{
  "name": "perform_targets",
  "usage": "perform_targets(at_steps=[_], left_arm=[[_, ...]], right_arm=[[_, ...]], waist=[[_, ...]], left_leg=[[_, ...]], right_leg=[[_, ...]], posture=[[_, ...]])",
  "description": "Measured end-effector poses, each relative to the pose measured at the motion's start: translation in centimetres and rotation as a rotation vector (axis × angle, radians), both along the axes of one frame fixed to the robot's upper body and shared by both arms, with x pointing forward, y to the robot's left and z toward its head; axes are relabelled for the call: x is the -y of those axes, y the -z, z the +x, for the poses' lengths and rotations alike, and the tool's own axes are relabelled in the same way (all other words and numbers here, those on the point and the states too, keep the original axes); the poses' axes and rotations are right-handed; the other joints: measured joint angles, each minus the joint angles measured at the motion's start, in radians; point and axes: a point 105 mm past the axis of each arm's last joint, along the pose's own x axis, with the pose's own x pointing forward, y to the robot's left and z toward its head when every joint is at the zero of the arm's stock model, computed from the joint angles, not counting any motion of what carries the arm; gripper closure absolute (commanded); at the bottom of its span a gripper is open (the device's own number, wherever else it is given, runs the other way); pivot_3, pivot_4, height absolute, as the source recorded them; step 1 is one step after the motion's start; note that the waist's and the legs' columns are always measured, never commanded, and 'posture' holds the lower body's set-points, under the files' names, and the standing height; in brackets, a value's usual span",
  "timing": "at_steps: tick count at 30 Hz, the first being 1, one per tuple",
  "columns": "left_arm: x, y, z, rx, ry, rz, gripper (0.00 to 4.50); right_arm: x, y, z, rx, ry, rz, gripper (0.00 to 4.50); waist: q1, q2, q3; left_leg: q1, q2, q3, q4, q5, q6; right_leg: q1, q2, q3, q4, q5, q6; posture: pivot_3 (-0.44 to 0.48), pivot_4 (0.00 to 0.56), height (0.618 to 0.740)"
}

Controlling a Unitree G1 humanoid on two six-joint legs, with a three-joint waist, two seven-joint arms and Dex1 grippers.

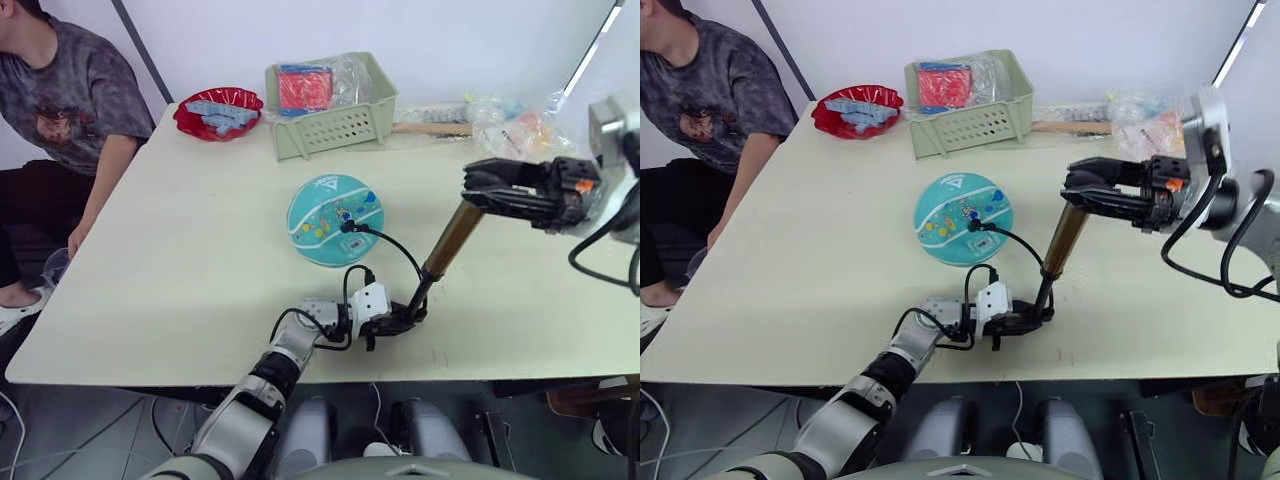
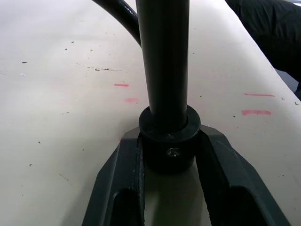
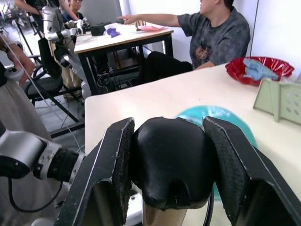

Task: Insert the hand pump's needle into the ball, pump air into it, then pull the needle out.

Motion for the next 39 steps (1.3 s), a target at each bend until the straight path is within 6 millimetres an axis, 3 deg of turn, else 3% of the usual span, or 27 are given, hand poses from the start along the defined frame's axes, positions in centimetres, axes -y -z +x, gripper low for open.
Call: perform_targets(at_steps=[15, 20, 31, 39], left_arm=[[-0.1, 0.3, 0.3, -0.019, -0.006, 0.016, 3.43], [-0.1, 0.4, 0.2, -0.016, -0.009, 0.014, 3.43], [0.1, 0.1, 0.0, -0.021, -0.013, 0.009, 3.43], [0.2, -0.3, 0.2, -0.012, -0.004, 0.007, 3.43]], right_arm=[[-1.9, 8.8, 0.2, -0.023, 0.009, -0.097, 2.69], [-2.2, 10.7, 0.1, -0.018, 0.021, -0.131, 2.69], [-2.0, 9.4, 0.4, -0.074, 0.006, -0.126, 2.69], [-1.2, 4.1, 0.6, -0.041, -0.016, -0.08, 2.69]], waist=[[-0.001, -0.006, -0.005], [-0.001, -0.004, -0.007], [0.0, -0.004, -0.005], [0.001, 0.0, 0.003]], left_leg=[[0.005, 0.0, 0.001, 0.001, 0.0, 0.0], [0.006, 0.0, 0.001, 0.001, 0.0, 0.0], [0.002, 0.0, 0.001, 0.001, 0.0, 0.0], [0.0, 0.0, 0.001, 0.001, 0.0, 0.0]], right_leg=[[0.004, 0.001, -0.001, 0.0, -0.003, 0.001], [0.005, 0.001, 0.0, 0.0, -0.003, 0.0], [0.002, 0.001, -0.001, 0.0, 0.0, -0.001], [0.001, 0.0, -0.001, 0.0, 0.0, -0.001]], posture=[[0.0, 0.15, 0.738], [0.0, 0.15, 0.738], [0.0, 0.15, 0.738], [0.0, 0.15, 0.738]])
